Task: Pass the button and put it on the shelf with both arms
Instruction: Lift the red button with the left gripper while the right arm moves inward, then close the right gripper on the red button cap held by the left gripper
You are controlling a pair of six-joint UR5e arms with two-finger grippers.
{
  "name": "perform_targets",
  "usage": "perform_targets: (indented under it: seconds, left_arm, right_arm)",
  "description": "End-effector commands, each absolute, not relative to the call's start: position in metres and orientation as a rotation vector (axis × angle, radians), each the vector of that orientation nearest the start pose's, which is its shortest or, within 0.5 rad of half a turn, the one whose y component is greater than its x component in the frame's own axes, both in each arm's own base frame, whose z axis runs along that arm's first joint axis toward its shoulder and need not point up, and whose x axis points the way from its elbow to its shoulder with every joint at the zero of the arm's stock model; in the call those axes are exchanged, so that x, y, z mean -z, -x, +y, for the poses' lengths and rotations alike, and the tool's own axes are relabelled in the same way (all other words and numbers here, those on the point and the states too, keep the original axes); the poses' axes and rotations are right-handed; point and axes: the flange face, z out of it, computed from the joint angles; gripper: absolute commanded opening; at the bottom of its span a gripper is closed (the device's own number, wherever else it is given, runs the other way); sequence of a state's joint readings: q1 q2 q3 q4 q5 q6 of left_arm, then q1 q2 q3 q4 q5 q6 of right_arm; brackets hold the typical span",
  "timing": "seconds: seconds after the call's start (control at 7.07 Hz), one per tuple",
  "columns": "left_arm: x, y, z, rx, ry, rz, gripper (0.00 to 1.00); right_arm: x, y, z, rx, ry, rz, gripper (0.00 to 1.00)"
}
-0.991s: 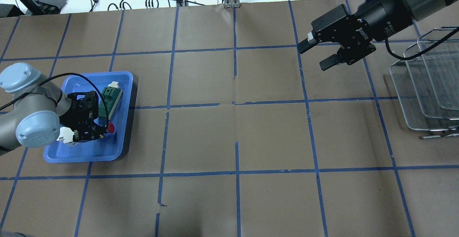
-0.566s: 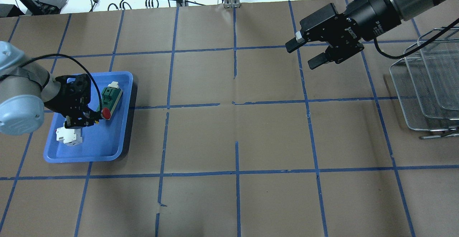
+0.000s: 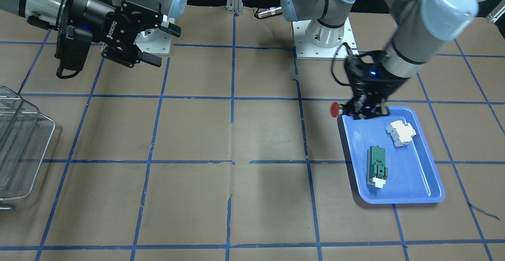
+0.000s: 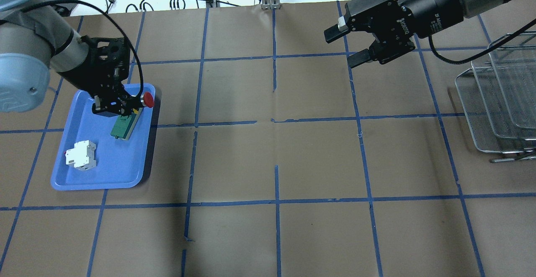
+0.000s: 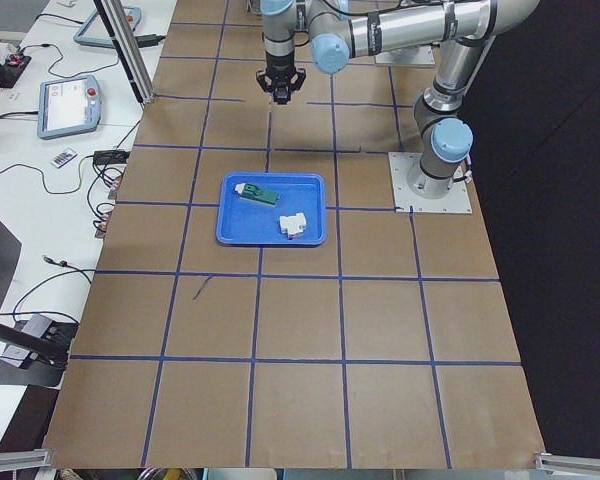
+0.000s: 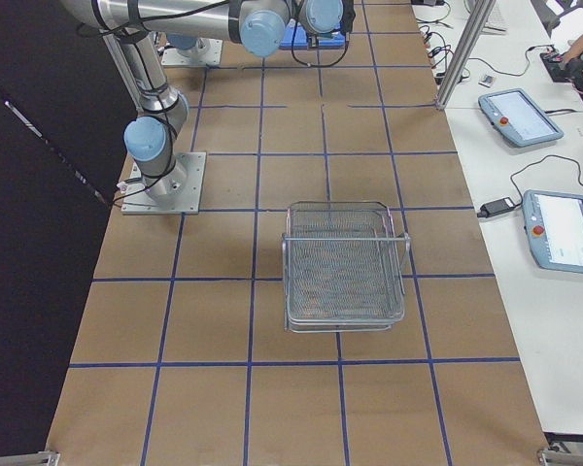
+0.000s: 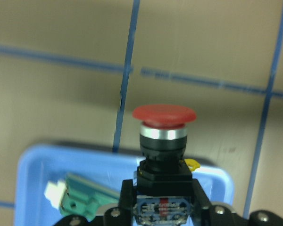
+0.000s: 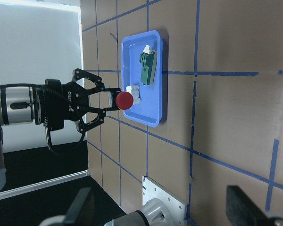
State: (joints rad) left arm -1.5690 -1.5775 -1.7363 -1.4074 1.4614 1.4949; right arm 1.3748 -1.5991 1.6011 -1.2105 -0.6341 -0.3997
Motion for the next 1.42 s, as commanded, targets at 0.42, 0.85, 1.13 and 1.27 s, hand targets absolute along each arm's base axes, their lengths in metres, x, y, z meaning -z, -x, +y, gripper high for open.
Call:
perform_targets:
  seconds: [0.42, 0.85, 1.13, 1.27]
  left_arm:
    - [-0.460, 0.285, -0.426, 0.243, -2.159, 2.478, 0.00]
    - [-0.468, 0.297, -0.435, 0.302, -2.093, 2.617, 0.00]
    - [-0.465, 0.302, -0.438, 0.361, -2.100, 2.649, 0.00]
    - [-0.464, 0.303, -0.438, 0.360, -2.100, 2.649, 0.00]
  right_arm:
    - [-0.485, -0.106, -0.489, -0.101, -0.077, 2.176, 1.00]
    - [-0.449, -0.106, -0.476, -0.190, -0.121, 2.173, 1.00]
    - [-0.420, -0.147, -0.463, -0.249, -0.071, 2.165, 1.00]
    - [-0.422, -0.160, -0.462, -0.254, -0.085, 2.176, 1.00]
